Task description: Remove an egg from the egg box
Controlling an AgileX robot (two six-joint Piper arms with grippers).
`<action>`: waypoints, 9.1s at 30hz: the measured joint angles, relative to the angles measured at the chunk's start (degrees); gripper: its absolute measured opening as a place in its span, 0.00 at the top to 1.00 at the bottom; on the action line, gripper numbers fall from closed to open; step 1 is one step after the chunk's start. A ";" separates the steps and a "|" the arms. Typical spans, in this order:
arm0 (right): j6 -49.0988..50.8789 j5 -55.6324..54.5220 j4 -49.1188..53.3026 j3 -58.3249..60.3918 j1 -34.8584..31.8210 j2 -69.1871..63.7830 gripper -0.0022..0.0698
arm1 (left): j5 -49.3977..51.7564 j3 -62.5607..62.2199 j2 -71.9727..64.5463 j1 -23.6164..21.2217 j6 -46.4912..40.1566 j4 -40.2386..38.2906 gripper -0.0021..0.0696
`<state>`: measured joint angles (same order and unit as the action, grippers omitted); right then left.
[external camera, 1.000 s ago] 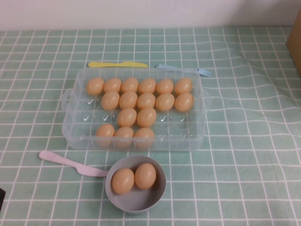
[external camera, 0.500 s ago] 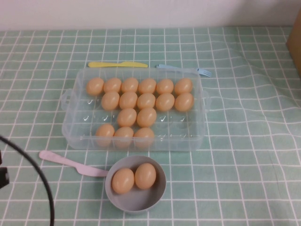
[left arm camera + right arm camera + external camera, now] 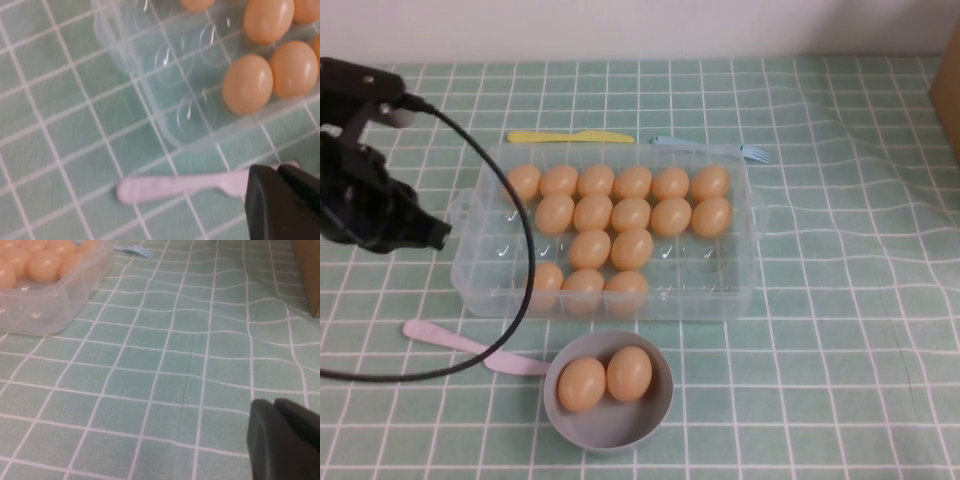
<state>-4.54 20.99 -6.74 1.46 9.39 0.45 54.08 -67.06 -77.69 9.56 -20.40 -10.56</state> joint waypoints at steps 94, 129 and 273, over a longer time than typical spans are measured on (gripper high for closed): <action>0.10 0.00 0.00 0.00 0.00 0.00 0.99 | -4.91 -34.96 -46.17 11.08 -2.81 11.24 0.44; 0.10 0.00 0.00 0.00 0.00 0.00 0.99 | 15.92 -17.29 -18.27 30.26 -1.72 5.24 0.50; 0.10 0.12 0.00 0.00 0.00 0.35 0.99 | -33.11 68.64 78.26 -2.44 14.08 8.60 0.98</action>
<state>-4.44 21.11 -6.74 1.46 9.39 0.79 20.97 1.57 0.57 7.12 -6.32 -1.96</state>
